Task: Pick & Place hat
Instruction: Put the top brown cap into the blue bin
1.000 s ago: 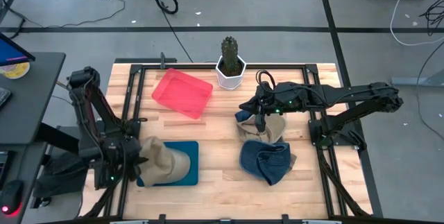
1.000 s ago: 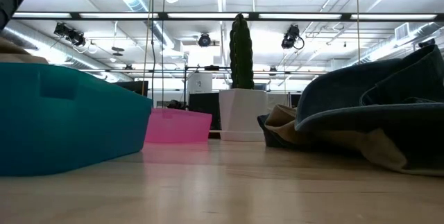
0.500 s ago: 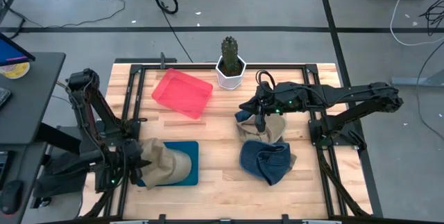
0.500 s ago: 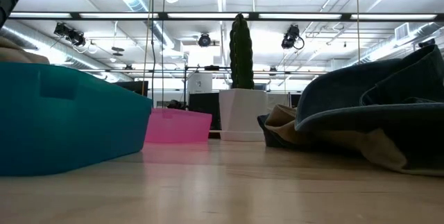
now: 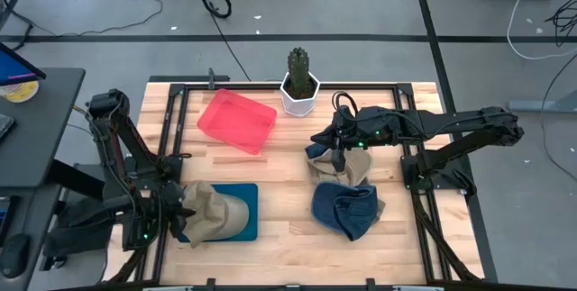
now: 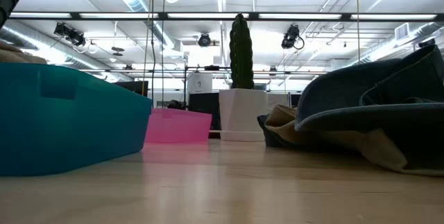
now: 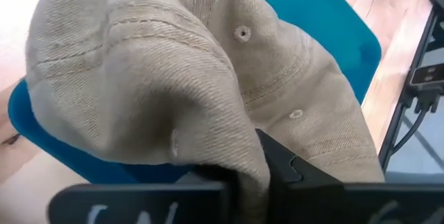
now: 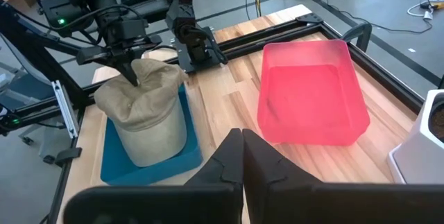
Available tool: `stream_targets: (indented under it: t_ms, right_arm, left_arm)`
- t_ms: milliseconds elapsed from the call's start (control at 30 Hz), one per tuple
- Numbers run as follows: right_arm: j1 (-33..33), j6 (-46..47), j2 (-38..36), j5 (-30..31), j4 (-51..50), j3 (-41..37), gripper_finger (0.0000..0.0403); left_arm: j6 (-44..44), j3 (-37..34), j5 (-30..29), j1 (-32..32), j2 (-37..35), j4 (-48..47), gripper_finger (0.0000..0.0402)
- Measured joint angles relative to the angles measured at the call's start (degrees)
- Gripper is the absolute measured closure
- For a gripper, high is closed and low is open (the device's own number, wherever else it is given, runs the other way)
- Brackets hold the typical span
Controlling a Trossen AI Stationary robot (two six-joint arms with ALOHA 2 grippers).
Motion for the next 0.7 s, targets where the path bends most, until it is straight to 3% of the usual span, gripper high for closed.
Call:
stream_targets:
  t_ms: [167, 400, 700]
  right_arm:
    - [0.0, 1.8, 0.0, 0.0, 0.0, 0.0, 0.0403]
    - [0.0, 2.6, 0.0, -0.2, 0.0, 0.0, 0.0383]
    - [0.0, 2.0, 0.0, -0.1, 0.0, 0.0, 0.0376]
  left_arm:
    - [-2.2, 0.0, 2.0, 0.0, 0.0, -0.1, 0.0326]
    - [-5.5, 0.0, 3.0, 0.0, -0.1, 0.3, 0.0231]
    - [-1.6, 2.9, 1.8, 0.0, -3.9, 3.5, 0.0136]
